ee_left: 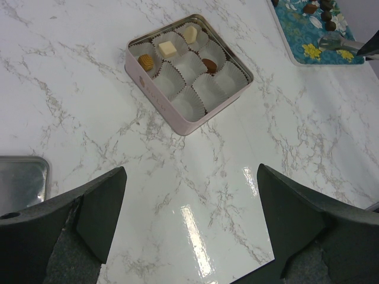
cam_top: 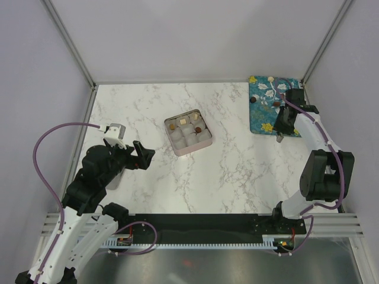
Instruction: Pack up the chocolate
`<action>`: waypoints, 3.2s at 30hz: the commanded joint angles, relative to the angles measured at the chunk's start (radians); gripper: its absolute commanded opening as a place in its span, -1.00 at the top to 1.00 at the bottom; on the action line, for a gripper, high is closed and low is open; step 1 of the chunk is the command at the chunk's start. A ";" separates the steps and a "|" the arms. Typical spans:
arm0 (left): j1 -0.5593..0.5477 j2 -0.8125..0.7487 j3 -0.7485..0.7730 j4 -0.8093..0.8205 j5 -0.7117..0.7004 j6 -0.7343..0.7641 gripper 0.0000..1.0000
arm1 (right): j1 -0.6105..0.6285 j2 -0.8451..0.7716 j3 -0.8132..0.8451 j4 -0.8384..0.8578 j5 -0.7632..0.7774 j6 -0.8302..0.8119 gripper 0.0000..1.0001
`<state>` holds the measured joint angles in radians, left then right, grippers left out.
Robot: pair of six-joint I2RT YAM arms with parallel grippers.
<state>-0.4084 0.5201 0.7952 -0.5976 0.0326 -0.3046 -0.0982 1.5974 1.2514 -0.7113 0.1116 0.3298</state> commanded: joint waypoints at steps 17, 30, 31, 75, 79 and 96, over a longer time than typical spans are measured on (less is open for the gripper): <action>-0.003 -0.002 0.006 0.010 -0.005 0.028 -0.99 | 0.483 -0.056 0.252 -0.034 -0.110 0.060 0.40; -0.003 -0.008 0.006 0.009 -0.005 0.027 -0.99 | 0.782 0.090 0.304 0.001 -0.082 0.097 0.40; -0.003 -0.006 0.006 0.009 -0.005 0.027 -0.99 | 0.788 0.107 0.306 0.004 -0.082 0.097 0.40; -0.003 -0.005 0.006 0.010 0.003 0.028 -0.99 | 0.323 0.074 0.381 -0.097 0.138 -0.021 0.08; -0.003 -0.006 0.004 0.010 0.007 0.025 -0.99 | 0.233 0.128 0.402 -0.097 0.172 -0.043 0.03; -0.003 0.017 0.006 0.010 0.016 0.027 -0.99 | -0.038 0.196 0.341 -0.057 0.142 -0.051 -0.10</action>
<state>-0.4084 0.5255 0.7952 -0.5976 0.0357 -0.3046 -0.1287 1.7893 1.6047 -0.8017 0.2687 0.2974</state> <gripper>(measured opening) 0.993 0.547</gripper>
